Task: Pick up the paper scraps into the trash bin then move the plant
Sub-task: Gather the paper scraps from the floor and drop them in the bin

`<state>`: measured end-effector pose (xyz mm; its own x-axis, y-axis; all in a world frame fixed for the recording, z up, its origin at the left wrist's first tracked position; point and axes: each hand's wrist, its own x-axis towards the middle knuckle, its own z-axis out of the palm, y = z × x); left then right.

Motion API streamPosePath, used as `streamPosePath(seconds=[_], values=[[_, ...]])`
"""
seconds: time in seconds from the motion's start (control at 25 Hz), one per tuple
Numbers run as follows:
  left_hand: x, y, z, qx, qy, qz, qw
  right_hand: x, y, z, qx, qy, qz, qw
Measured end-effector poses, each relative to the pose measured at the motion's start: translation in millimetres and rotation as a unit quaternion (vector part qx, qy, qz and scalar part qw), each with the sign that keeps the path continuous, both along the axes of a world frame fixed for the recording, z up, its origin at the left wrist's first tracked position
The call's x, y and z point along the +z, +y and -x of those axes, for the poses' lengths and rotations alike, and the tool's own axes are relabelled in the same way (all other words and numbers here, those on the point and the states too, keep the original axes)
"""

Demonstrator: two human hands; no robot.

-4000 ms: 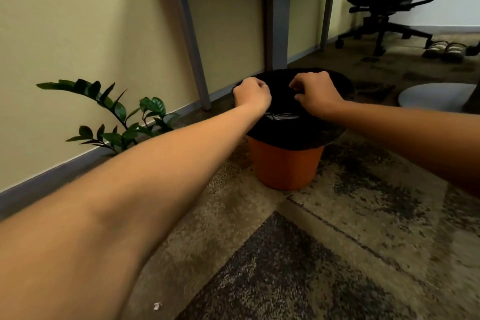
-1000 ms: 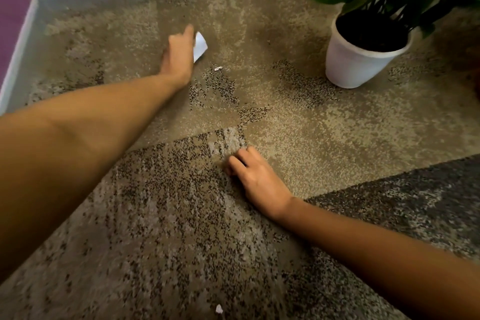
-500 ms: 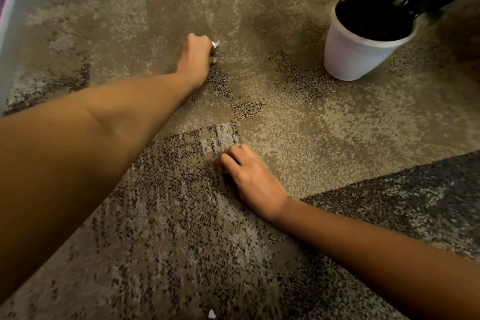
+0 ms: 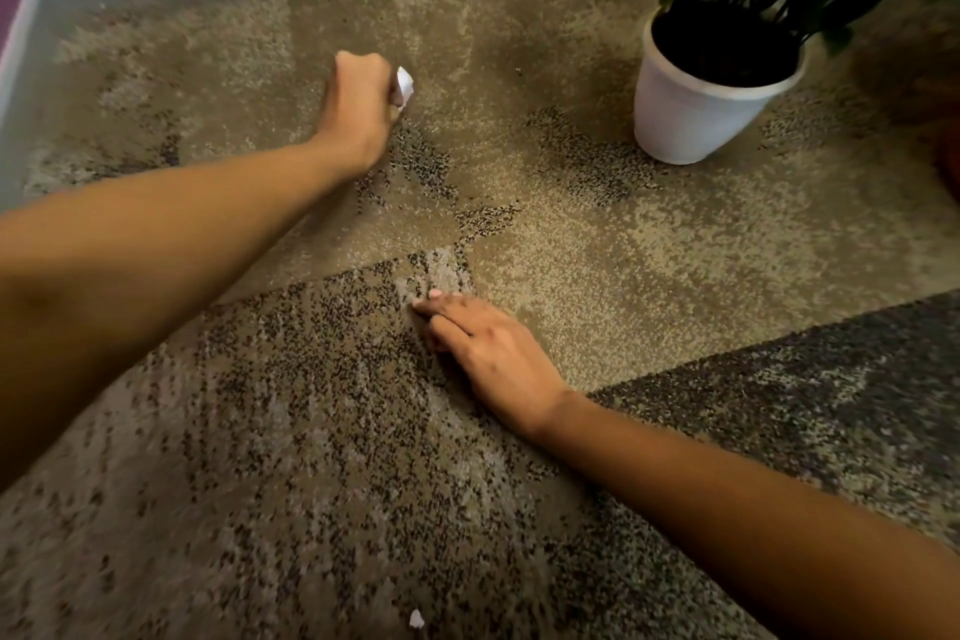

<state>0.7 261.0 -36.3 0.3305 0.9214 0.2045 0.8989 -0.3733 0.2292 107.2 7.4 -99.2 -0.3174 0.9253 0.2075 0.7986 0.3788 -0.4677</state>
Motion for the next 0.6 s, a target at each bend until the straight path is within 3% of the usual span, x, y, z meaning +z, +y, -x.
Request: streamPosePath(seconds=[0.16,0.28,0.44,0.6], values=[[18,-7,12,0.022,-0.055,0.0,0.998,12,-11,-4,0.031,-0.052,-0.011,0.998],[28,-16,11,0.045,-0.095,0.014,0.994,18,-21,-13,-0.007,-0.028,0.034,0.999],[37,-29,5,-0.001,-0.107,-0.003,0.994,30,-33,-28,-0.081,-0.028,0.055,0.995],[39,-36,-3,-0.042,-0.082,-0.003,0.996,30,-63,-36,-0.037,-0.027,0.108,0.993]])
